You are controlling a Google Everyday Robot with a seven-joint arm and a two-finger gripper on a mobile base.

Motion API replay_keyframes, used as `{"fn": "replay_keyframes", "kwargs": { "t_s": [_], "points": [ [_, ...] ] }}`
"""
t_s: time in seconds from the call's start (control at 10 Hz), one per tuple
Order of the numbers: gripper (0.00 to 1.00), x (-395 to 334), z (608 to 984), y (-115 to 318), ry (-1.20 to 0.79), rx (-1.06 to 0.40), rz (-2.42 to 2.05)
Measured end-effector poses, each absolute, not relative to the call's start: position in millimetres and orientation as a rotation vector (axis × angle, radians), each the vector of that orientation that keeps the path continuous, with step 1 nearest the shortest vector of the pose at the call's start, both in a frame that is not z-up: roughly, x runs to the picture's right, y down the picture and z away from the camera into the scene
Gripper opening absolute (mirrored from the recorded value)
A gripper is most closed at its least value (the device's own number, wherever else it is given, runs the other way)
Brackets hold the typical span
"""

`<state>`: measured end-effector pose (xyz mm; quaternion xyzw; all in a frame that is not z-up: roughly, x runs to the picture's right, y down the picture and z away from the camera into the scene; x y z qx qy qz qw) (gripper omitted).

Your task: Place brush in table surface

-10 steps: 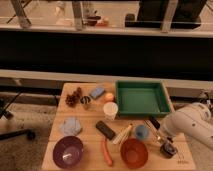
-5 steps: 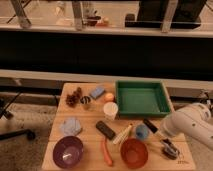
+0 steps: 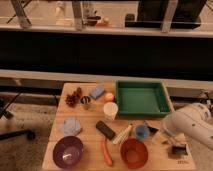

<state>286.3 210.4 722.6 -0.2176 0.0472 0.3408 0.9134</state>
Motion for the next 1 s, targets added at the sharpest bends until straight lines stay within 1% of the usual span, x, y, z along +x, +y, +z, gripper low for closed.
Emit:
{"fn": "replay_keyframes", "kwargs": {
  "t_s": [1.0],
  "points": [
    [0.8,285.3,722.4,212.8,0.093,-0.453,0.695]
  ]
}}
